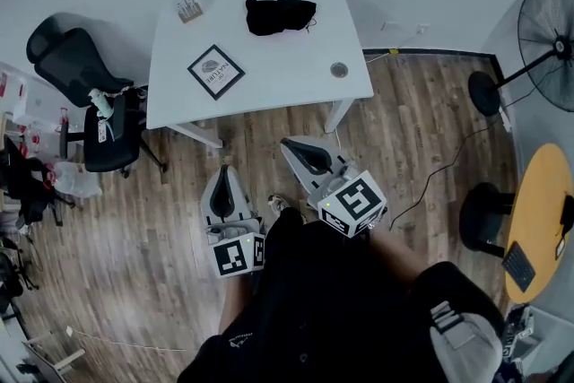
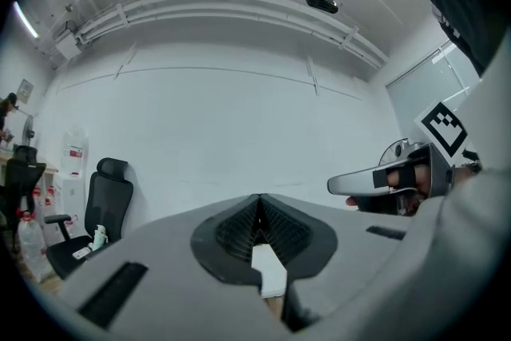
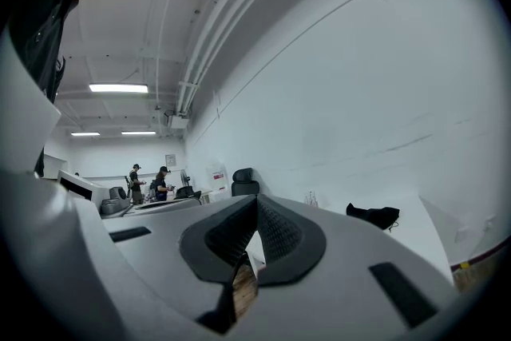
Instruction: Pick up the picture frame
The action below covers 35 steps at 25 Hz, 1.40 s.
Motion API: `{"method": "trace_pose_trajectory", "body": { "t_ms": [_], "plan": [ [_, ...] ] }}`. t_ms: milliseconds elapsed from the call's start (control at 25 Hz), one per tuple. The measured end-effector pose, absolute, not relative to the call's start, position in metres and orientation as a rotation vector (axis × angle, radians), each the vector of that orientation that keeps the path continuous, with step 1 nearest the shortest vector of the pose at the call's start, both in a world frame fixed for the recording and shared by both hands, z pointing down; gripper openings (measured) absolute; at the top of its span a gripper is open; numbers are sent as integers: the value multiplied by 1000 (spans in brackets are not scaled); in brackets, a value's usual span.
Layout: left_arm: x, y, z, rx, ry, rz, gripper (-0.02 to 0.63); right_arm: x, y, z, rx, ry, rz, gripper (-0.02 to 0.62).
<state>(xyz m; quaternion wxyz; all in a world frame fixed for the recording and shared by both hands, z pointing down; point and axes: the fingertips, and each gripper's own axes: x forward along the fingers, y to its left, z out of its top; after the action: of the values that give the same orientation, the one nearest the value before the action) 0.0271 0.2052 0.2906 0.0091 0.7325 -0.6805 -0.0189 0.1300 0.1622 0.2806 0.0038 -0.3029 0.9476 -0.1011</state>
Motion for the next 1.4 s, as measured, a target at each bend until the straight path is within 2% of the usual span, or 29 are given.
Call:
{"method": "trace_pose_trajectory", "body": {
  "t_ms": [640, 1400],
  "plan": [
    [-77, 131, 301, 2325, -2047, -112, 8, 29, 95, 291, -1067, 2945, -327, -2],
    [-108, 66, 336, 2161, -2110, -55, 8, 21, 8, 328, -1080, 2961, -482, -2]
  ]
}}
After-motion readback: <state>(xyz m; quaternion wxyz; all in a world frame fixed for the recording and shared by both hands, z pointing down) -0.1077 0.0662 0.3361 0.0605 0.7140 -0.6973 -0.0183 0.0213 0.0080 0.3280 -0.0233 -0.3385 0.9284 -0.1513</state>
